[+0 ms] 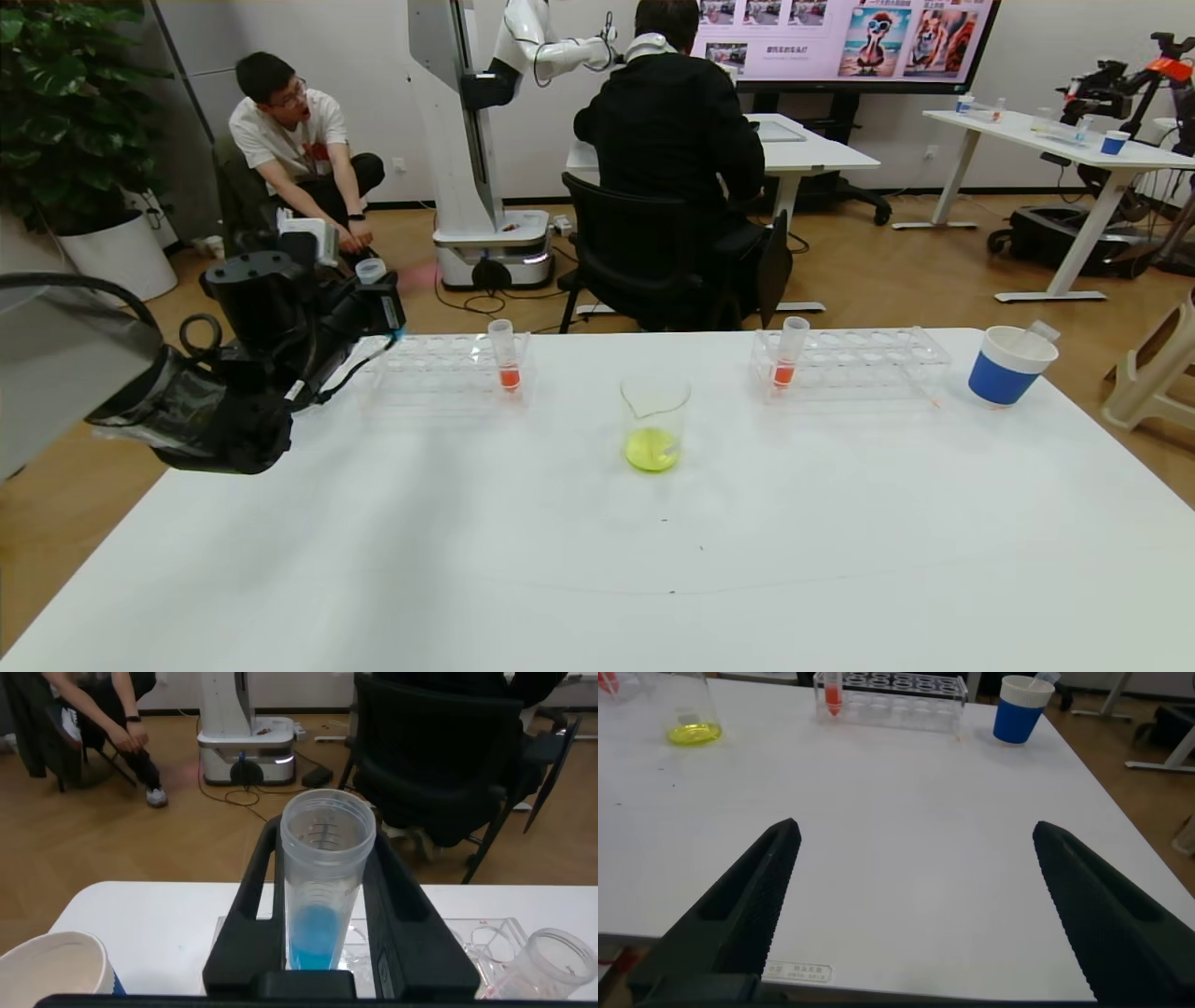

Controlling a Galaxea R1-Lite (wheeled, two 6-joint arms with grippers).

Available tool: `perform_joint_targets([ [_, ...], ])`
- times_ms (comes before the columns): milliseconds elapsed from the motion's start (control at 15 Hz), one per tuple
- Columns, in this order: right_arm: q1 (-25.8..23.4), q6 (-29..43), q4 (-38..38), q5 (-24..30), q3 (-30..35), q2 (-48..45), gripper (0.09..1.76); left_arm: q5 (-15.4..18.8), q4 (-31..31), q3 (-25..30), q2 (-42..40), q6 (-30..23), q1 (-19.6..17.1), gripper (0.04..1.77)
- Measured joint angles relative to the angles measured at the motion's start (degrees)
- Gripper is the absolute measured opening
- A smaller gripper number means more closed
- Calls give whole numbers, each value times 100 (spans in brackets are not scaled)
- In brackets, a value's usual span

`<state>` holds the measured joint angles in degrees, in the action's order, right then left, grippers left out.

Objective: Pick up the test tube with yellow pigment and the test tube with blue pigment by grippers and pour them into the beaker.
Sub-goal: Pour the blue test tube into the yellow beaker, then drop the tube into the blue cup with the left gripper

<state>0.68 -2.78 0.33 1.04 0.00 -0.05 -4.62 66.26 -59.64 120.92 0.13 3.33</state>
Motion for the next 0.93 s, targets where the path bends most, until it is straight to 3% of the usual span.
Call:
perform_joint_targets([
  [200,0,0,2,-2,0,0,174,182,-589,-144,-345,35,205,50],
  [400,-2,0,0,0,0,0,174,991,-1115,-411,-689,408,675,50],
  [733,0,0,0,0,0,0,174,2405,-968,-653,-711,1668,1440,50],
  [933,0,0,0,0,0,0,174,2740,-284,-728,-385,2172,1888,50],
])
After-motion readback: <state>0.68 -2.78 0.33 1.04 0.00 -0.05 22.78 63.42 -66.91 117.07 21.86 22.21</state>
